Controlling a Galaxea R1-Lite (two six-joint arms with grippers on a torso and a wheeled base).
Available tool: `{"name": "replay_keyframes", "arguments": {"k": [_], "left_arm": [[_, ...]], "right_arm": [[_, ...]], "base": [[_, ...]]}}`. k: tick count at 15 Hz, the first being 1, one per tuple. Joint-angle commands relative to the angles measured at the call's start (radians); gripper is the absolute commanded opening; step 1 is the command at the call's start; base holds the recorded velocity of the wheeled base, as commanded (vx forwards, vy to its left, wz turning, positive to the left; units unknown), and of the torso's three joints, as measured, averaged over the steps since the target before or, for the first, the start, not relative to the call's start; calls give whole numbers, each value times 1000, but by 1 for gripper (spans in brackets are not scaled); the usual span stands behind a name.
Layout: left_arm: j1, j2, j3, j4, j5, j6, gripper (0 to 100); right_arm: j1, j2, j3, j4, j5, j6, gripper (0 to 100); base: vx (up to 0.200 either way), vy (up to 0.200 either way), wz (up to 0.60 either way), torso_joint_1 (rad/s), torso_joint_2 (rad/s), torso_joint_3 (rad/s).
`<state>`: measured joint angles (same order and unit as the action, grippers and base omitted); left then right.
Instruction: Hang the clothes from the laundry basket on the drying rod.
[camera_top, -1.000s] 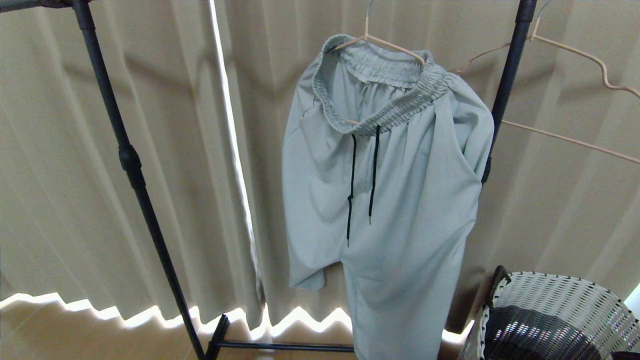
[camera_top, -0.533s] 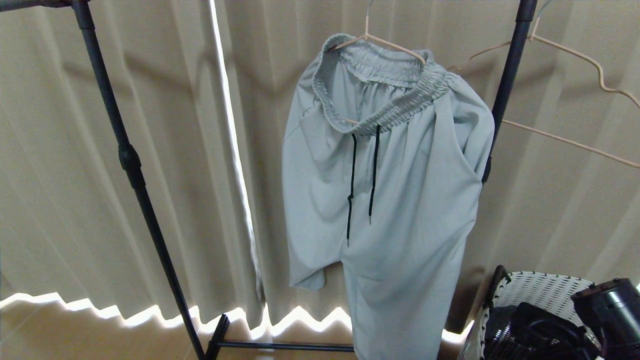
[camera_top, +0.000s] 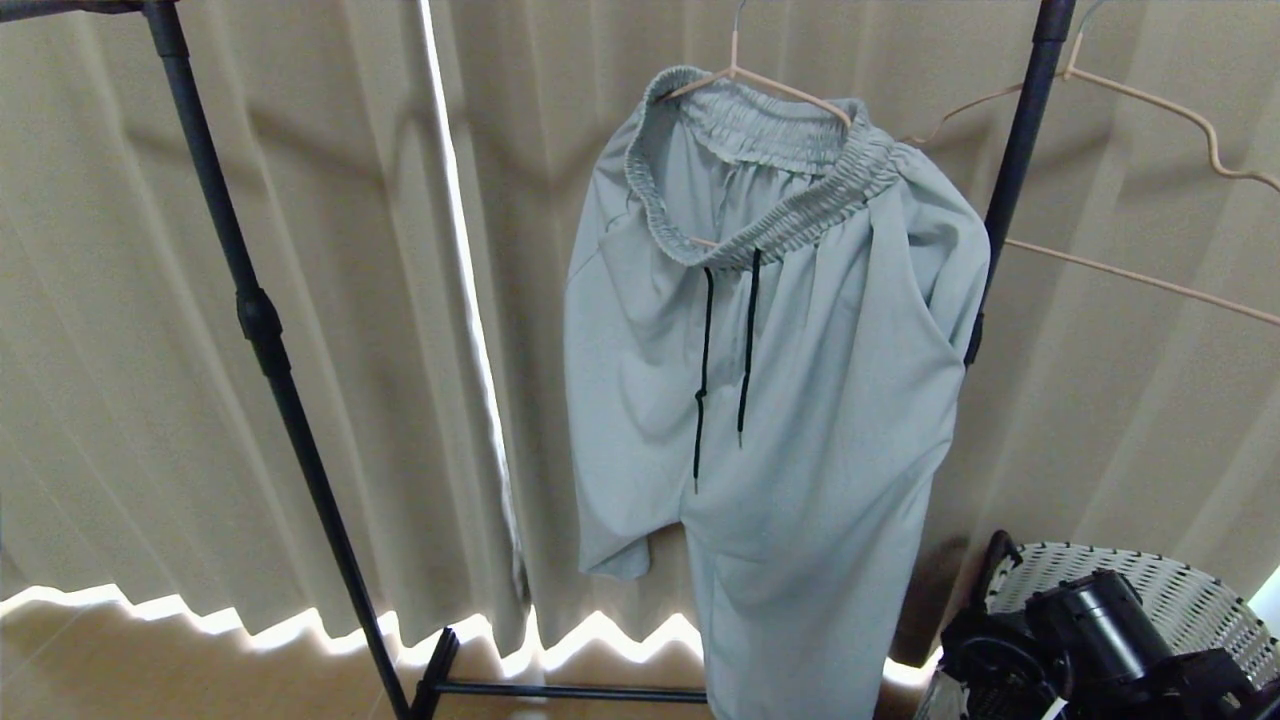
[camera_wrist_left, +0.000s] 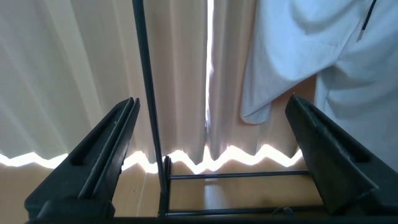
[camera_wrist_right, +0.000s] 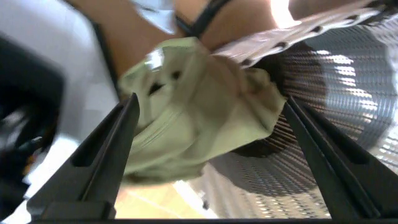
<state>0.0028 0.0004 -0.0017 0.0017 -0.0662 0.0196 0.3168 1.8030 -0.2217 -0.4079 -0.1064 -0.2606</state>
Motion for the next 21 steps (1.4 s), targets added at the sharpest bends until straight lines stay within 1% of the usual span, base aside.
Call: {"name": "replay_keyframes", "arguments": {"k": [1, 9, 10, 12, 14, 17, 20, 21], "left_arm": [[0, 0, 0, 0, 0, -1, 100], [0, 0, 0, 0, 3, -1, 100], [0, 0, 0, 0, 3, -1, 100], [0, 0, 0, 0, 3, -1, 100], [0, 0, 0, 0, 3, 0, 100], [0, 0, 0, 0, 2, 0, 100], [0, 0, 0, 0, 2, -1, 100], [0, 0, 0, 0, 2, 0, 100]], "right_arm": [[-1, 72, 2, -23, -7, 0, 100], [-4, 125, -21, -29, -7, 1, 100], [-5, 144, -19, -46, -7, 1, 0], [-12, 167, -13, -94, -9, 0, 0], [-12, 162, -11, -95, -9, 0, 0], [-12, 81, -11, -86, -9, -3, 0], [-13, -74, 16, -85, -7, -3, 0], [-13, -86, 18, -85, -7, -3, 0]], "base": [[0, 0, 0, 0, 0, 0], [0, 0, 0, 0, 0, 0], [0, 0, 0, 0, 0, 0], [0, 0, 0, 0, 0, 0], [0, 0, 0, 0, 0, 0], [0, 0, 0, 0, 0, 0], [0, 0, 0, 0, 0, 0], [0, 0, 0, 0, 0, 0]]}}
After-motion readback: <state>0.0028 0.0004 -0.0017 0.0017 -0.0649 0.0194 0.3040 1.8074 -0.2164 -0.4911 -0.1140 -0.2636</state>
